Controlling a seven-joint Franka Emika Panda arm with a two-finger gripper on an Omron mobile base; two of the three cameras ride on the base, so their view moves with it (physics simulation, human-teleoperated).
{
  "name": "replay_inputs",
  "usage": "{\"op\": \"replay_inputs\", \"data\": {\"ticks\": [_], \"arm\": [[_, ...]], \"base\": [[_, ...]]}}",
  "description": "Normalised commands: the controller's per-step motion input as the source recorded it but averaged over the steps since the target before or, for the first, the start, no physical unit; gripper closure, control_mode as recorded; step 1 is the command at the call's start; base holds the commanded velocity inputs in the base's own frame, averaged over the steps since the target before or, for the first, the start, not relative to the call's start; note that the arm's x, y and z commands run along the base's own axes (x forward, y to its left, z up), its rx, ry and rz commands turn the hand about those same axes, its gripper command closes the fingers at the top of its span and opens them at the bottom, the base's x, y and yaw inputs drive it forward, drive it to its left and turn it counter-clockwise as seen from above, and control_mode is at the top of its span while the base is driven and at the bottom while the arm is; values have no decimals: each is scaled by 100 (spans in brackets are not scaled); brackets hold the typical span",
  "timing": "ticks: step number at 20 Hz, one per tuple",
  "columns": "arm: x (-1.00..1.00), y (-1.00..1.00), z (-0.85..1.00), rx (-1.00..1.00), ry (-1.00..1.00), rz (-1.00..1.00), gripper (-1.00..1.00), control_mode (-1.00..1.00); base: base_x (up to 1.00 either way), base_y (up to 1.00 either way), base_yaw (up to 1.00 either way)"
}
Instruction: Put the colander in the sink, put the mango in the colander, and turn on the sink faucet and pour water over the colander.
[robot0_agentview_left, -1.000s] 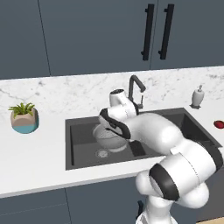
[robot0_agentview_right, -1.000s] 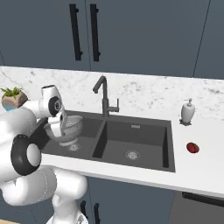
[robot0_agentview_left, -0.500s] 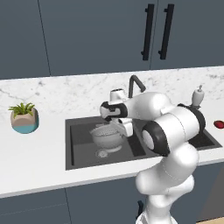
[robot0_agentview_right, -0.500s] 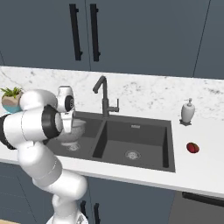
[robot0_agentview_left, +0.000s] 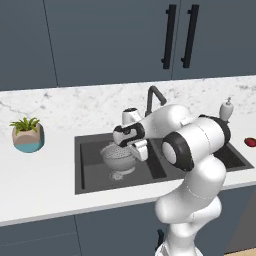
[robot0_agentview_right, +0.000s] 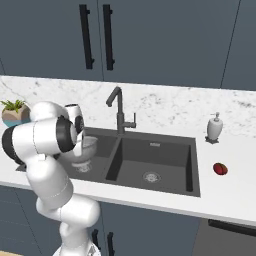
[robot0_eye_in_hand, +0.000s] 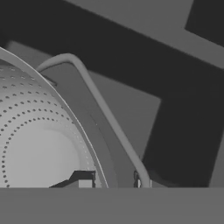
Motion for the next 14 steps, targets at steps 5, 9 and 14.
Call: {"op": "replay_inputs", "data": {"ticks": [5,9,14], "arm": [[8,1,-33,2,-7,0,100,-100],[13,0,-29,7,-1,0,100,-100],[16,0,-30,7,-1,0,100,-100]], "base": [[0,0,0],[0,0,0],[0,0,0]]}}
